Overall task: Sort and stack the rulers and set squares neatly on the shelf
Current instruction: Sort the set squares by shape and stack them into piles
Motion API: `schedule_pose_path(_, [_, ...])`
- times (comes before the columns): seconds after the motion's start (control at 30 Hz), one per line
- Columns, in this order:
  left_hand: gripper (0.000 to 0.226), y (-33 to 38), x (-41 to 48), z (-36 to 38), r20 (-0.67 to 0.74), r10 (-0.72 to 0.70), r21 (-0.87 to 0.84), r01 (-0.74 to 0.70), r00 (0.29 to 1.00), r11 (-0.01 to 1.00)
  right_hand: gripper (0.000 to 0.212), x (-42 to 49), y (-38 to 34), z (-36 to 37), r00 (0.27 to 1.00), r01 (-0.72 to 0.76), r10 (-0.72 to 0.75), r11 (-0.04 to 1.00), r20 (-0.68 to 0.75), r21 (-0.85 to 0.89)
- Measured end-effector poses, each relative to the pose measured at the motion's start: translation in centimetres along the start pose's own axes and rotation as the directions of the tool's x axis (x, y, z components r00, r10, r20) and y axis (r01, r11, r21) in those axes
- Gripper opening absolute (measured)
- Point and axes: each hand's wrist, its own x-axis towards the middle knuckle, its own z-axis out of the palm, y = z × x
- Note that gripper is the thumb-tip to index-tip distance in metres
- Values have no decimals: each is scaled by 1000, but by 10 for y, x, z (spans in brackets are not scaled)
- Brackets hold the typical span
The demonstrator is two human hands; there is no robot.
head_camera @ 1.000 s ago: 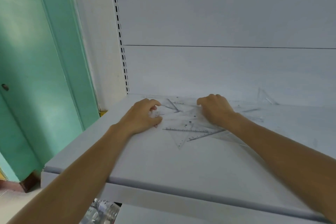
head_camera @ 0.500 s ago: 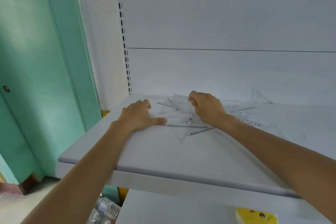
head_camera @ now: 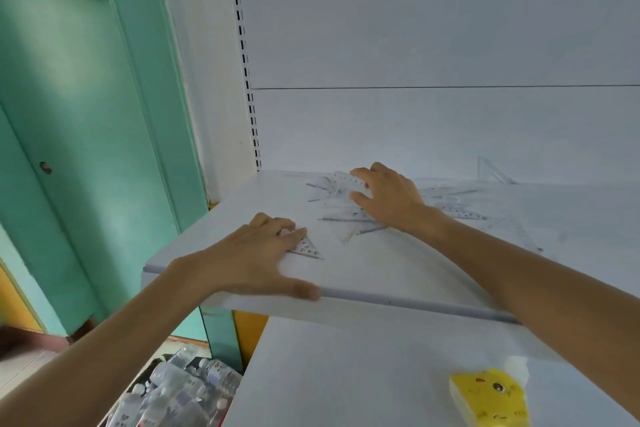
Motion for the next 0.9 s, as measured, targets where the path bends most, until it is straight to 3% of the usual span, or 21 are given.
schedule_pose_path(0.07, [120,9,-13,2,-29,41,62,-39,999,997,50,1,-4,0,1000,6,-6,1000,1,6])
schedule_pose_path(0.17, [91,23,-30,7,-188,87,202,-48,978,978,56,-1,-9,-1,1000,18,-18,1000,-7,-19])
schedule_pose_path(0.3, [41,44,-43,11,-387,337,428,-157,858,890,57,-7,-12,-1,999,44,-46,995,-19,-89])
schedule_pose_path(0.37, [25,47,-46,5,-463,334,341,-183,821,922,61,-11,-9,-3,999,35,-34,995,11,-96])
schedule_pose_path(0.43, [45,46,-43,-5,-456,215,139,-170,863,976,63,-14,-4,-8,999,21,-19,998,36,-66])
schedule_pose_path(0.5, [50,46,-30,-12,-445,150,-16,-176,883,984,63,-21,5,-17,1000,12,-11,999,23,-42])
schedule_pose_path(0.57, [43,54,-8,-16,-473,157,-99,-229,867,968,58,-31,17,-27,1000,-8,8,1000,-21,-10])
schedule_pose_path(0.67, [14,82,33,-20,-459,117,-335,-293,881,896,49,-57,51,-44,993,-81,85,995,-83,52])
schedule_pose_path(0.73, [18,111,59,-23,-451,84,-453,-309,888,836,49,-80,82,-58,984,-128,135,990,-113,61])
schedule_pose_path(0.83, [37,161,90,-25,-426,155,-449,-357,891,820,52,-118,133,-82,967,-218,220,975,-132,34])
schedule_pose_path(0.9, [36,194,109,-25,-383,224,-416,-384,896,824,51,-143,169,-100,943,-299,298,954,-150,17])
